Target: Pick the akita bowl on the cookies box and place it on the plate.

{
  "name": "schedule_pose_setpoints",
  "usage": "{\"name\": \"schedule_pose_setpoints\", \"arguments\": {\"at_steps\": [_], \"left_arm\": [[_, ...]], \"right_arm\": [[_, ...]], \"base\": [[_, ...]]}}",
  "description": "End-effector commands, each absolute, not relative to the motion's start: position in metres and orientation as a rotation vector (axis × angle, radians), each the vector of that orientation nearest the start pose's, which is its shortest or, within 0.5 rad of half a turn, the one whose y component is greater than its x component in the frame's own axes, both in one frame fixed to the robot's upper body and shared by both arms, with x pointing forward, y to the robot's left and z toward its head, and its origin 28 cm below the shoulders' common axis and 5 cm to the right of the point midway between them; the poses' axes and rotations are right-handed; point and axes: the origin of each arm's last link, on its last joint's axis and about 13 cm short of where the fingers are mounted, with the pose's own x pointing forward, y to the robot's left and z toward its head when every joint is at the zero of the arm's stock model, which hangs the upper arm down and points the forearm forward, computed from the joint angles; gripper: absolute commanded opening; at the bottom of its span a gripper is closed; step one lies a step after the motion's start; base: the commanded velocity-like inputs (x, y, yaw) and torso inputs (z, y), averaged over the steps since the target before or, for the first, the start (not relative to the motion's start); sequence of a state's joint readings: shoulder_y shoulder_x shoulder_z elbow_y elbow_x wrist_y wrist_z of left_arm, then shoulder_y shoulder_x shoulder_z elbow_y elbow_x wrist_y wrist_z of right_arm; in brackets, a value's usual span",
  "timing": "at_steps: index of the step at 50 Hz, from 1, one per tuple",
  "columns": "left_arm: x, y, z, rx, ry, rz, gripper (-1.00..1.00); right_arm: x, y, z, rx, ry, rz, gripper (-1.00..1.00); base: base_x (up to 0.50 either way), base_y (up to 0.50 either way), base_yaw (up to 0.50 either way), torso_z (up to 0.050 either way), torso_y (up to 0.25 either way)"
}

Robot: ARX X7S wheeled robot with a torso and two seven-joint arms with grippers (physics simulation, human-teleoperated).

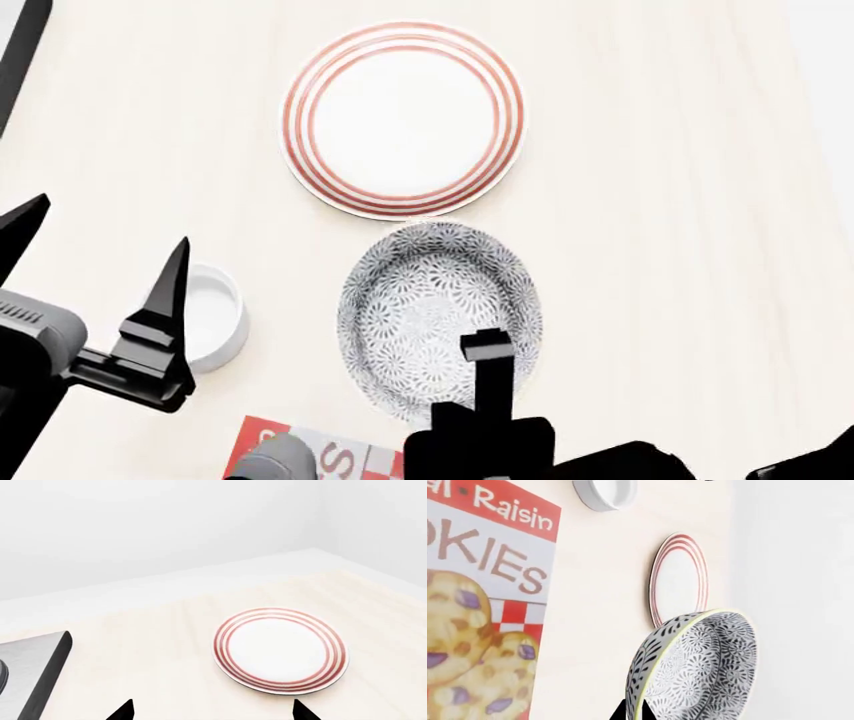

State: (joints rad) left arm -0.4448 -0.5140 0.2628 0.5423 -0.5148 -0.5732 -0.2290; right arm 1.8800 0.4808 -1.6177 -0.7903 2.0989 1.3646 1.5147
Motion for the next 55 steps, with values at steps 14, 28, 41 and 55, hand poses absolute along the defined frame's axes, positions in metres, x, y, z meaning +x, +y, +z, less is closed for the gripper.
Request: {"name": "schedule_pose_setpoints", "arguments": {"at_steps": [14,28,41,55], "left_arm": [[0.247,0.230,0.178,0.147,-0.256,-0.258,1.00],[0.247,0.231,0.177,0.155,-0.257,-0.266,1.00],[0.246,0.231,0.175,0.161,-0.256,-0.275,1.00],[0.246,0.232,0.173,0.164,-0.255,-0.278,1.00]], "right_arm": [[0.216,-0.087,0.284,-1.562,-0.035,0.321,-1.00],[0.273,-0.086,0.295,-1.515,-0.066,0.307,-1.00],[0.321,-0.085,0.308,-1.471,-0.110,0.257,-1.00],[0.364,-0.076,0.314,-1.431,-0.160,0.214,-1.00]], "base": [[0.00,0.00,0.00,0.000,0.000],[0.00,0.00,0.00,0.000,0.000],[0.00,0.00,0.00,0.000,0.000],[0.00,0.00,0.00,0.000,0.000]]}}
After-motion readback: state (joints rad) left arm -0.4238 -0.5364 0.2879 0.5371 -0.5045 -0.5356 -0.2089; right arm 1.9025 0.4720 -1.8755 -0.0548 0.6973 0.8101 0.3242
